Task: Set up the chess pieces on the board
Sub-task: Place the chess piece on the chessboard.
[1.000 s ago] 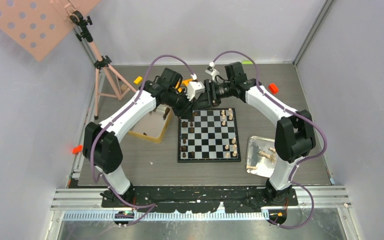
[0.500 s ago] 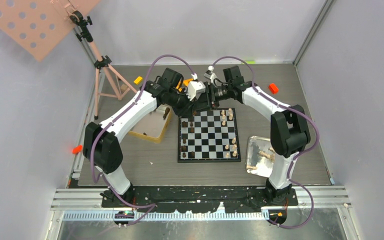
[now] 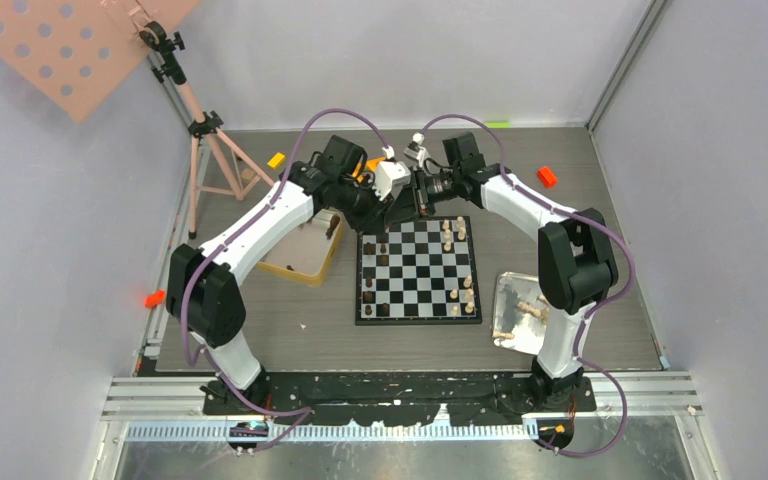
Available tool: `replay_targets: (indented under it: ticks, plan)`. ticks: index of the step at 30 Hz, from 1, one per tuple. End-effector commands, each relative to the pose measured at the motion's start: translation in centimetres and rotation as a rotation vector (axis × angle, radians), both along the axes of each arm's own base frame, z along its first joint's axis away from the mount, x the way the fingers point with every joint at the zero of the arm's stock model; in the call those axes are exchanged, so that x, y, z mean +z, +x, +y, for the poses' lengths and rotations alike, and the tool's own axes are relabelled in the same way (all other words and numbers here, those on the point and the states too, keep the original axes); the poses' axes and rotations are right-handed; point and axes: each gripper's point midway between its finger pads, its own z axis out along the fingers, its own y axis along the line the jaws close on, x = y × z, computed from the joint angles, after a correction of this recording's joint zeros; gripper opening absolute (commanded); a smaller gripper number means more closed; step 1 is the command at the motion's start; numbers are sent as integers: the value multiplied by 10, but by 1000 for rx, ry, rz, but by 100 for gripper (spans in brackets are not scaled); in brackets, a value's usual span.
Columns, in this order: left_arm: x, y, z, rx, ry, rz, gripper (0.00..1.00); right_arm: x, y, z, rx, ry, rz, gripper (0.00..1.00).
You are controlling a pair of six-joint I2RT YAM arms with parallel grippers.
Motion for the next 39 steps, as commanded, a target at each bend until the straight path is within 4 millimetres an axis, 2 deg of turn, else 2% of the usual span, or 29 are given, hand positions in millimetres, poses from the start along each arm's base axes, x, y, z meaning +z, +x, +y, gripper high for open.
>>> replay_targets:
  ticks: [1,4,7,8,12,16,20,26,33,39]
  plan:
    - [16,12,-9,6,-41,-58,4,4,-3,6,34,39,-2,22]
    - [15,13,-7,15,-32,-62,14,5,0,5,30,41,-7,9]
    - [15,15,-3,30,-34,-81,35,8,8,-3,1,40,-16,2]
    - [18,18,0,51,-53,-87,43,10,10,-6,-9,41,-23,1]
    - [41,25,5,83,-222,-35,62,25,19,-18,-56,76,-50,1]
    - [61,31,9,112,-399,131,71,42,25,-29,-98,134,-90,1]
    - [72,38,7,140,-558,320,71,55,29,-36,-123,168,-125,1]
    - [70,44,-8,165,-702,551,65,69,34,-38,-140,215,-141,1]
    - [74,55,-17,128,-850,652,55,70,37,-38,-151,236,-131,1]
    - [76,56,-19,104,-897,705,41,68,39,-38,-158,243,-121,1]
